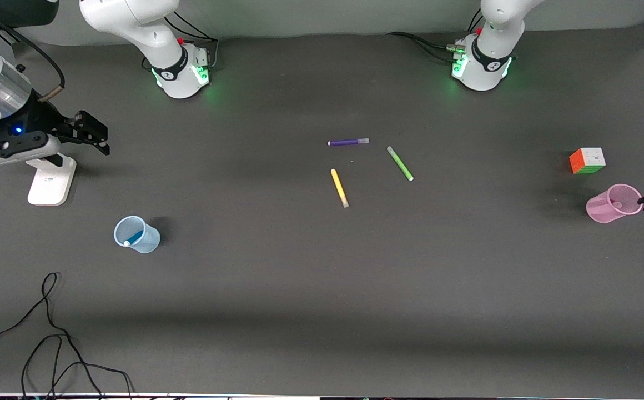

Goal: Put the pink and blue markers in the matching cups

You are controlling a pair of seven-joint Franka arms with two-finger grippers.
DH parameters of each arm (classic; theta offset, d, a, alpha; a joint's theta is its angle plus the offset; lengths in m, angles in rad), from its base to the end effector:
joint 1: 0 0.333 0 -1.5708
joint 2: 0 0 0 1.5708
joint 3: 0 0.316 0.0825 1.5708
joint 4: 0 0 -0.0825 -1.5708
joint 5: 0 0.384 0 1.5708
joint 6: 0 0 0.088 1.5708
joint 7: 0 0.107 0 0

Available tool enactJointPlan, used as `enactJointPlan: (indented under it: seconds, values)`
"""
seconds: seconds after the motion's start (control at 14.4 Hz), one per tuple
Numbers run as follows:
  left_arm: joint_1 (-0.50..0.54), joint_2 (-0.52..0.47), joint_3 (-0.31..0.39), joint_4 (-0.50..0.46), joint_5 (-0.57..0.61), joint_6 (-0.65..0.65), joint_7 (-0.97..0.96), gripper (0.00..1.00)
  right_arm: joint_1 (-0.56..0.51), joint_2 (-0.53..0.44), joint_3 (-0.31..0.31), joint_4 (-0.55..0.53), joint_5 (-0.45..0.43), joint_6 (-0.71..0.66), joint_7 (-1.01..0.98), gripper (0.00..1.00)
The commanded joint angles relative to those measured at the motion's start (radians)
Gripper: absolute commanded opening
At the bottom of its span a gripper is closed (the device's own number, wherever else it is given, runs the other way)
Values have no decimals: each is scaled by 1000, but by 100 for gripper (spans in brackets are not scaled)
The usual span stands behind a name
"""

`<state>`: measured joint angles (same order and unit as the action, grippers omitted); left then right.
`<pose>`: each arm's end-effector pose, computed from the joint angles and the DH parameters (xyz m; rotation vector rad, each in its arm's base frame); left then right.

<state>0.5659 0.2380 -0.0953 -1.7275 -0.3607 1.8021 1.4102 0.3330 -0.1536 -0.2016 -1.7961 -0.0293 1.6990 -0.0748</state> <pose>0.5574 0.2547 0.4355 2.5478 -1.1167 0.2827 0.5137 0.0578 0.6091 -3.1200 -0.3299 -0.0838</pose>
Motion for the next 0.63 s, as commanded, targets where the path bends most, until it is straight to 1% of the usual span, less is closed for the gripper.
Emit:
enactJointPlan:
  seconds: [0.0,0.14,0.28,0.35,0.42,0.56]
  values:
    - [-137,-103,16,17,126,-105,-373,18,6,-52,2,-40,-4,-4,50,100]
    - [-240,-123,14,66,187,-171,-619,18,6,-52,4,-40,-4,1,50,100]
    - [-346,-115,14,158,247,-263,-838,18,4,-50,4,-34,-5,-1,44,100]
    - [-395,-115,14,183,284,-285,-931,19,4,-52,2,-28,-4,-4,43,100]
    - [-443,-115,14,190,308,-288,-997,19,4,-52,2,-16,-4,-12,46,100]
    - [-507,-117,14,190,331,-296,-1146,20,4,-52,-2,10,-4,-79,50,100]
